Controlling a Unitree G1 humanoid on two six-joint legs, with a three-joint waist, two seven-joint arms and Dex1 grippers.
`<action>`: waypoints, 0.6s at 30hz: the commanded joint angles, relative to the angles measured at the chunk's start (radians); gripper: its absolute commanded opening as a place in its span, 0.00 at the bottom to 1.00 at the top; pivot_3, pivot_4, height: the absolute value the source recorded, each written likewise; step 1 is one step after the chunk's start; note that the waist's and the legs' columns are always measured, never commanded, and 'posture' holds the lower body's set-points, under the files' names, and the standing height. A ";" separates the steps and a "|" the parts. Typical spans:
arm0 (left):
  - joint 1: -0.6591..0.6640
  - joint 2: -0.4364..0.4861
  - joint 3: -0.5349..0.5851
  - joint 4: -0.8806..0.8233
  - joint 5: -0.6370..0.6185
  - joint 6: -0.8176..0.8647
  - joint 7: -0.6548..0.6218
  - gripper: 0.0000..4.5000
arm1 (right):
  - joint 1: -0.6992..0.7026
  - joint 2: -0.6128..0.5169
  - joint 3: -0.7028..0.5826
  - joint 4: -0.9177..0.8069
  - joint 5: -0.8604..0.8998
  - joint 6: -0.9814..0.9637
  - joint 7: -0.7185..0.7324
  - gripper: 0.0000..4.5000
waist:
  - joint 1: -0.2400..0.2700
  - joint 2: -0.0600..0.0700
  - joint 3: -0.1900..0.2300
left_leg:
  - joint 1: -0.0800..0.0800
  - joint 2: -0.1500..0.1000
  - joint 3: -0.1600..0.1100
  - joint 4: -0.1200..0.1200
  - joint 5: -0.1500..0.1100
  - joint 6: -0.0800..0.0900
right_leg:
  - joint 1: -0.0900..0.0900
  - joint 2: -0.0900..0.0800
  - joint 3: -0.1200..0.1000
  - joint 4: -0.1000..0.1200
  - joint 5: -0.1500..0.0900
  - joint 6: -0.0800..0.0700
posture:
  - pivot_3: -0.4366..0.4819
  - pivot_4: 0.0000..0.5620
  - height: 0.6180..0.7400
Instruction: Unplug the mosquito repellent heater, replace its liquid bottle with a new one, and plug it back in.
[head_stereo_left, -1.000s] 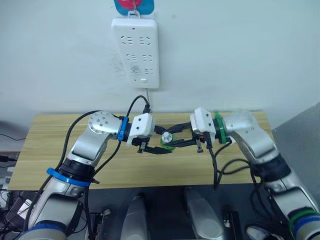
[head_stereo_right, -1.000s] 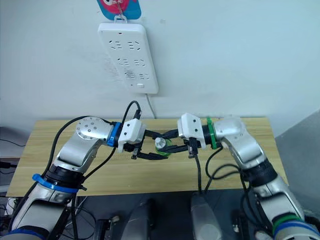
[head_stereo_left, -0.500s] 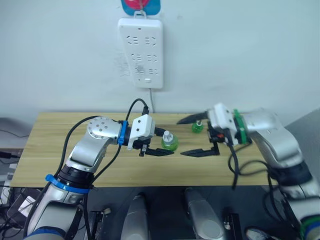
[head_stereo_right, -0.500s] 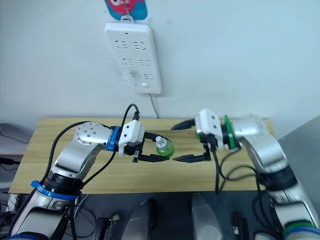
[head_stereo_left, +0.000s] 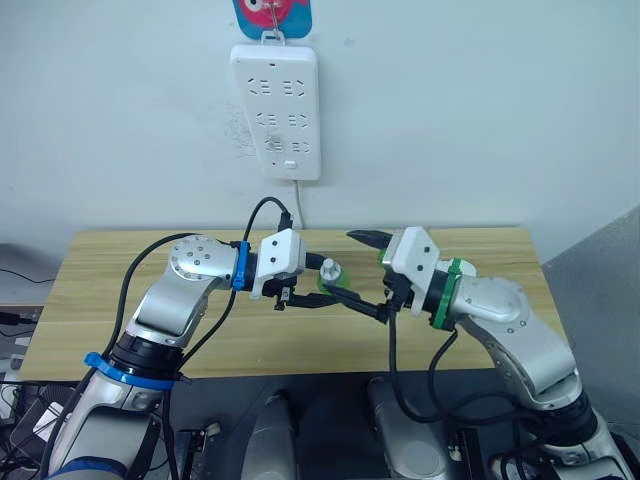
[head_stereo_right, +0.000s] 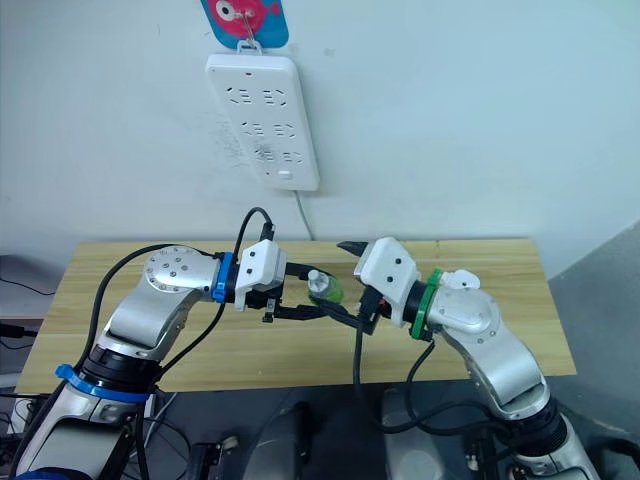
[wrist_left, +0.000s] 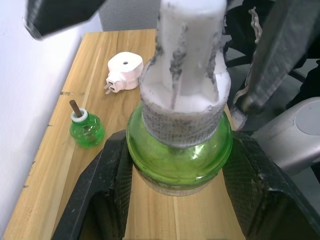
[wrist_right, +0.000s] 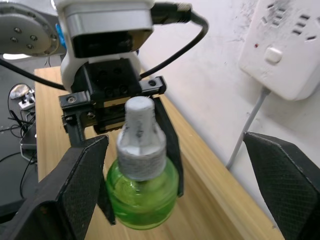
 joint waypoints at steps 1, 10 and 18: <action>-0.013 -0.006 -0.010 0.003 0.011 -0.035 -0.003 0.50 | -0.007 0.008 0.015 -0.037 0.007 -0.006 -0.006 1.00 | 0.000 0.000 -0.003 | 0.000 0.000 0.000 0.000 0.000 0.000 | 0.000 0.000 0.000 0.000 0.000 0.000 | 0.22 0.45 1.00; 0.002 -0.019 -0.011 -0.007 0.005 -0.047 0.012 0.50 | -0.062 0.062 0.017 0.061 -0.031 -0.019 -0.061 1.00 | -0.003 0.000 -0.006 | 0.000 0.000 -0.001 0.000 0.000 0.000 | 0.000 0.000 -0.001 0.000 0.000 0.000 | 0.22 0.46 1.00; 0.017 -0.004 0.001 0.003 0.006 -0.059 0.012 0.50 | -0.029 -0.063 -0.070 0.019 0.081 0.009 0.071 1.00 | -0.002 0.000 -0.006 | 0.000 0.000 -0.001 0.000 0.000 0.000 | 0.000 0.000 -0.001 0.000 0.000 0.000 | 0.22 0.46 1.00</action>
